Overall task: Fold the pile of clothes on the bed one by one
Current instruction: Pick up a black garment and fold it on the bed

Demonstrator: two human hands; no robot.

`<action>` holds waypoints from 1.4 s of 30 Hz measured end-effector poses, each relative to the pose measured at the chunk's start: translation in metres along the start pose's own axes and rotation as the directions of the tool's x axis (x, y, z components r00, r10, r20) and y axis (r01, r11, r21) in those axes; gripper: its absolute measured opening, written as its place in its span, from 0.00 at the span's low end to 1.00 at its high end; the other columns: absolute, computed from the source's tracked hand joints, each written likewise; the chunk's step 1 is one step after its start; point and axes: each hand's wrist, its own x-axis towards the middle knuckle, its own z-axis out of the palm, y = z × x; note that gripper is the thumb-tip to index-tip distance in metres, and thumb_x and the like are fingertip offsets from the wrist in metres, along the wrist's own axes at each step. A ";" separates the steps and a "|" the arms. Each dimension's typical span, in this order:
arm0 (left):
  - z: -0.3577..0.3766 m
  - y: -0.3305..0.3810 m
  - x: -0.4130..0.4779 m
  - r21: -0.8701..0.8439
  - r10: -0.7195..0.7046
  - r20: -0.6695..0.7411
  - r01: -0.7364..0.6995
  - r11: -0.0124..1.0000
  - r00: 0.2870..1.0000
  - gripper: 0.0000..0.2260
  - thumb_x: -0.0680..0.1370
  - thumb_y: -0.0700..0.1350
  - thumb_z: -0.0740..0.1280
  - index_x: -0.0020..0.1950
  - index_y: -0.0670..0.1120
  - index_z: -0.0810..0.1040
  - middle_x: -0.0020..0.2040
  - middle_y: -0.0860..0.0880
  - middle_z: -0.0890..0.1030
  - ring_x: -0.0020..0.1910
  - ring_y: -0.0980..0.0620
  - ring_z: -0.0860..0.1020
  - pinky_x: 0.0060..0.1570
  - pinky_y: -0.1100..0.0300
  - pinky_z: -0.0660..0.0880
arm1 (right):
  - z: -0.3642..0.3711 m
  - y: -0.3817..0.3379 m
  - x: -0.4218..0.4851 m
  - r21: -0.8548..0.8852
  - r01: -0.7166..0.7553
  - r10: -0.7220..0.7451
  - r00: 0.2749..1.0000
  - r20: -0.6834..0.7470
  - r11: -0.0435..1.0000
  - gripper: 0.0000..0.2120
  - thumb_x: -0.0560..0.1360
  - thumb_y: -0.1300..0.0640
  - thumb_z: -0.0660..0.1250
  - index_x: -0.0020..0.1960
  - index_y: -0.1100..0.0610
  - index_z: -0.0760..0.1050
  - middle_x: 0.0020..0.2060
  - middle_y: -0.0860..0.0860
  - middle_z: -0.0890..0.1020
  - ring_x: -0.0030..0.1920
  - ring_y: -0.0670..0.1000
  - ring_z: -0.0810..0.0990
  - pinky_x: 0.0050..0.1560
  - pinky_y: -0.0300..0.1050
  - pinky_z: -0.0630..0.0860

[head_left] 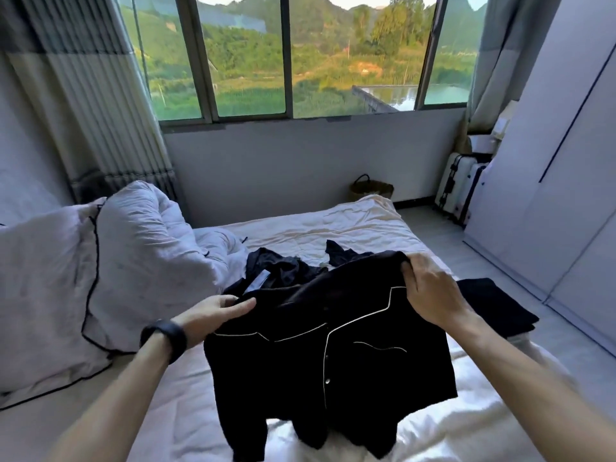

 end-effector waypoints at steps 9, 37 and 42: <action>-0.034 0.045 -0.024 0.461 0.535 -0.512 -0.311 0.831 0.672 0.20 0.67 0.68 0.73 0.43 0.53 0.77 0.34 0.45 0.78 0.33 0.49 0.74 0.35 0.65 0.69 | -0.006 -0.036 0.024 0.242 0.098 -0.098 0.995 -0.013 0.965 0.10 0.84 0.57 0.61 0.44 0.59 0.72 0.42 0.54 0.75 0.45 0.61 0.77 0.44 0.48 0.65; -0.081 0.001 -0.103 0.511 0.454 -0.429 -0.205 0.835 0.781 0.23 0.74 0.68 0.65 0.37 0.48 0.76 0.29 0.55 0.72 0.30 0.59 0.68 0.33 0.63 0.65 | 0.014 -0.049 -0.012 0.016 0.174 -0.172 0.981 -0.090 0.985 0.16 0.82 0.51 0.57 0.49 0.64 0.73 0.44 0.64 0.75 0.43 0.67 0.78 0.42 0.59 0.75; -0.042 0.016 -0.113 0.629 0.583 -0.632 -0.100 0.771 0.511 0.20 0.76 0.68 0.56 0.39 0.52 0.71 0.35 0.49 0.77 0.39 0.42 0.77 0.42 0.49 0.71 | -0.018 -0.067 -0.012 0.123 0.007 0.002 0.997 -0.074 0.992 0.14 0.85 0.47 0.55 0.57 0.57 0.71 0.49 0.62 0.80 0.49 0.67 0.79 0.42 0.53 0.66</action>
